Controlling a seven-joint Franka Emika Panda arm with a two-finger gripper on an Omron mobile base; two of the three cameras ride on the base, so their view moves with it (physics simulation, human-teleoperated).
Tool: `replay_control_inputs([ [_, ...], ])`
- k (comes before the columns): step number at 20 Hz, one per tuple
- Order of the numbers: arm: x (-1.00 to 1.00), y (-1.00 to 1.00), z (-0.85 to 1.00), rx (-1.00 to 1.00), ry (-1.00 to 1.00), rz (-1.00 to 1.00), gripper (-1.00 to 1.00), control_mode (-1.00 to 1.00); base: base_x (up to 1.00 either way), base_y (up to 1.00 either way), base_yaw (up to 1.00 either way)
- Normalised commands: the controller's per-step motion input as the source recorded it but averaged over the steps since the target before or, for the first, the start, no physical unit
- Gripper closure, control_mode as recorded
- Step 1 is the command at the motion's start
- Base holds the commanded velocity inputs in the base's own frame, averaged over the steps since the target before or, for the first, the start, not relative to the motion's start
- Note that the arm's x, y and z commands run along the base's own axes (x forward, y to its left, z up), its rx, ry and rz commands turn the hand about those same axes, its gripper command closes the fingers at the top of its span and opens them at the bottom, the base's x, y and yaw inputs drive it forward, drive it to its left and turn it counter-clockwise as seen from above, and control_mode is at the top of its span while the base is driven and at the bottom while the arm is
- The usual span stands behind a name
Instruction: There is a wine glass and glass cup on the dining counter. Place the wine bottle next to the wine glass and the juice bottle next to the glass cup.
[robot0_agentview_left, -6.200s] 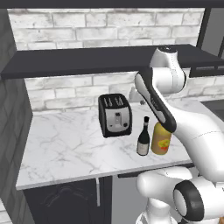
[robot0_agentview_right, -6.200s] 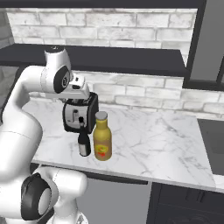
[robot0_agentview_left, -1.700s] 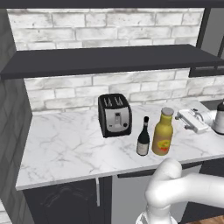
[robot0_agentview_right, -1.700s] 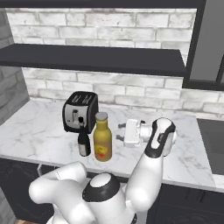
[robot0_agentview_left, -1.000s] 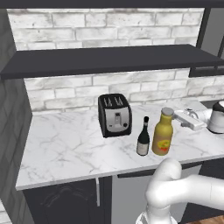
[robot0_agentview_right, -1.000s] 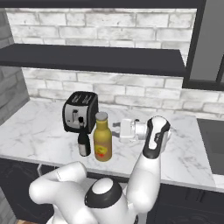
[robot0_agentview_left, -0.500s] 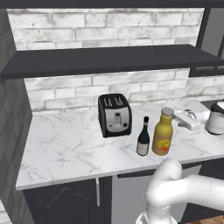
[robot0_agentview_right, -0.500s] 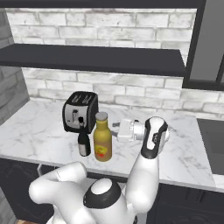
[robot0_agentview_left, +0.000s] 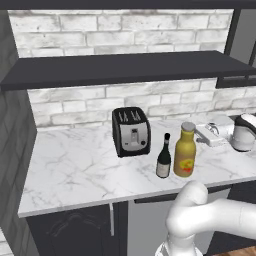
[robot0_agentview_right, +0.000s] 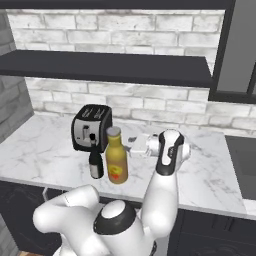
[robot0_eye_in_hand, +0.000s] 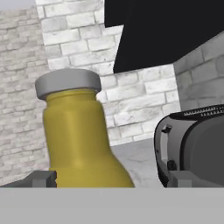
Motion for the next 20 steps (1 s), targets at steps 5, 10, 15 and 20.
replay_control_inputs([
  [5,0.01,0.13,-0.03,-0.07,0.0,-0.08,-1.0,-1.0,0.0,0.0,0.0],
  [10,0.03,-0.03,0.03,-0.02,-0.01,-0.08,-1.0,-1.0,0.0,0.0,0.0],
  [15,-0.18,-0.06,0.18,0.0,-0.02,-0.01,-1.0,-1.0,0.0,0.0,0.0],
  [20,-0.18,0.0,0.03,0.0,0.0,0.0,-1.0,-1.0,0.0,0.0,0.0],
])
